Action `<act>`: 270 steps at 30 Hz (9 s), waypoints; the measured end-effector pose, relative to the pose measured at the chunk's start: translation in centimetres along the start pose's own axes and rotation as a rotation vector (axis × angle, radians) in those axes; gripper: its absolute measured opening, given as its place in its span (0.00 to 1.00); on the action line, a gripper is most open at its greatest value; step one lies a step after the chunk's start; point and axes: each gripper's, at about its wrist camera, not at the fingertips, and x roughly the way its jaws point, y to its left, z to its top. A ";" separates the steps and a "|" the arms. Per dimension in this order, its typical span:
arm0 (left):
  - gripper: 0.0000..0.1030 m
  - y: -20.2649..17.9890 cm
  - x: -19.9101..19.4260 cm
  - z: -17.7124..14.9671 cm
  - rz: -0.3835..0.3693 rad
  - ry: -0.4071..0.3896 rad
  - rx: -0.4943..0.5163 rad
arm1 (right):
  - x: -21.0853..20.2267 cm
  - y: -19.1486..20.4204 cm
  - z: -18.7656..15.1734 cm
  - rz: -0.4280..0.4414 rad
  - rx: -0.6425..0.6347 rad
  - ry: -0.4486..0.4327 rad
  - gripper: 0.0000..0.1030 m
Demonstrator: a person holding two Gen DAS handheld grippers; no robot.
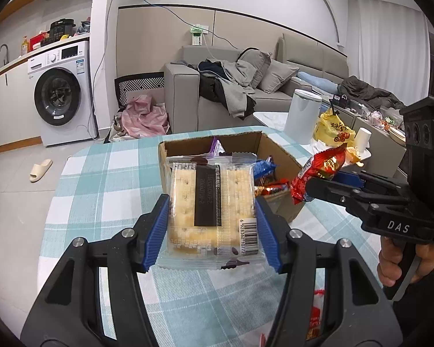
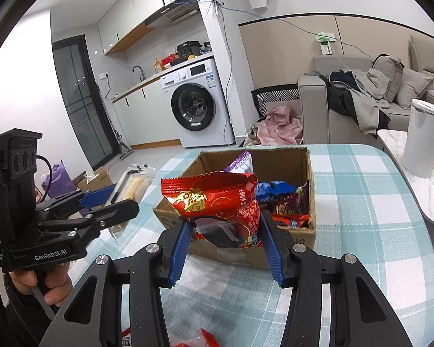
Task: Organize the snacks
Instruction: 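Lift both held packs toward the cardboard box, then open both grippers to drop the packs into the box, then withdraw both grippers from the box toward the remaining bags on the table, then grasp the white noodle snack bag with the left gripper while the right gripper grasps the red-white balloon bag, then lift both held bags and carry them over the cardboard box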
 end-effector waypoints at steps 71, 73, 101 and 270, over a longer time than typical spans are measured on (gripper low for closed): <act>0.99 1.2 -1.5 -3.7 0.076 0.022 -0.031 | -1.4 -0.6 -0.9 -0.099 0.006 0.075 0.99; 0.99 1.2 -2.0 -4.3 0.076 0.027 -0.032 | -1.8 -0.6 -1.6 -0.097 0.010 0.082 0.99; 0.99 -1.3 -4.4 -11.4 0.023 0.127 -0.030 | -2.7 -0.7 -8.8 -0.086 0.029 0.223 0.99; 0.58 1.3 7.4 4.8 0.030 -0.005 -0.071 | 1.9 -3.8 3.9 -0.088 0.086 0.010 0.49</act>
